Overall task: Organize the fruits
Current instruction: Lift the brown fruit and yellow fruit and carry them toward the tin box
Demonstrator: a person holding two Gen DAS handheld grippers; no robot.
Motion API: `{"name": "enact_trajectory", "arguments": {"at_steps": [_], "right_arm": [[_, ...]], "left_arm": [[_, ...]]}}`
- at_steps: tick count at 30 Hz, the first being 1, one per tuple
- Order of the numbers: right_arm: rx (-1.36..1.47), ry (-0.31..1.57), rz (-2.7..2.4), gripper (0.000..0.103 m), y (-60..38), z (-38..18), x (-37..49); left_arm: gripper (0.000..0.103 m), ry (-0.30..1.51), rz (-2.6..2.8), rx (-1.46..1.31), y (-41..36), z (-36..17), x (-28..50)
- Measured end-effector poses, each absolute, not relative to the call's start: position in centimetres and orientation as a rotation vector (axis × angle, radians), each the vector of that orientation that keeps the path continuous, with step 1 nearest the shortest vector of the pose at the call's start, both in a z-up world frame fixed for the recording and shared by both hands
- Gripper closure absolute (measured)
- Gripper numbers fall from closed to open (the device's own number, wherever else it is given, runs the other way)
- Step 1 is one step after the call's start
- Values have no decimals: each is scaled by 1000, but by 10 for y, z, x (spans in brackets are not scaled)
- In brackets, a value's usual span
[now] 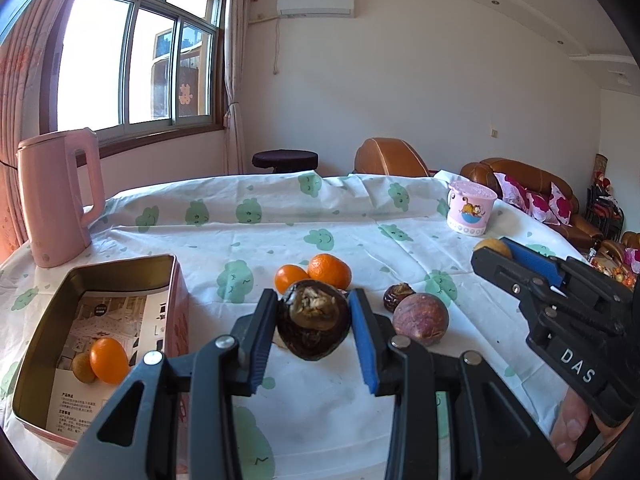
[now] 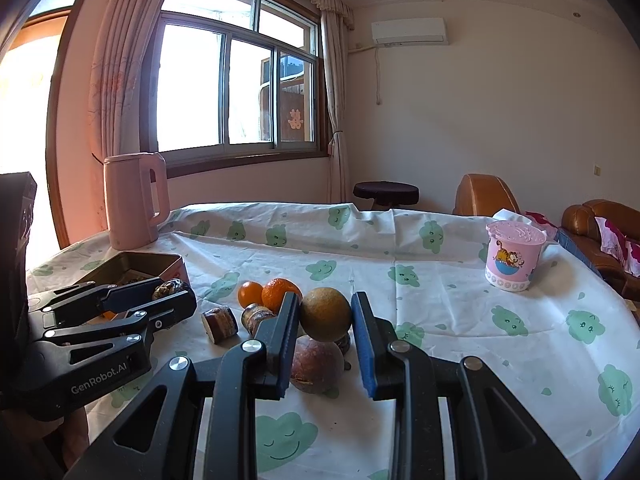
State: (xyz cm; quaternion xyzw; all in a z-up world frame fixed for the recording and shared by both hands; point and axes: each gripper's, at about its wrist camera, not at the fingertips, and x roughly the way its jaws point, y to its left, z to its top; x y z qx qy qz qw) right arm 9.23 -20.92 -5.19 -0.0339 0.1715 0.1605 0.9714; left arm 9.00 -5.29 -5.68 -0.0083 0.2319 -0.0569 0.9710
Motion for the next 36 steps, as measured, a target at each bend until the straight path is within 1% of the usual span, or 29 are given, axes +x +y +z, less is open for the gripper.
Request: {"name": "enact_trajectory", "arguments": {"at_steps": [17,36], "right_arm": [[-72,261,353,74,-210,-47,77],[-74,206,359,74,-212,-45,67]], "left_arm": [[64,376,-87,7,-56,-50,74],[64,288,-60,25,-57,-43,58]]}}
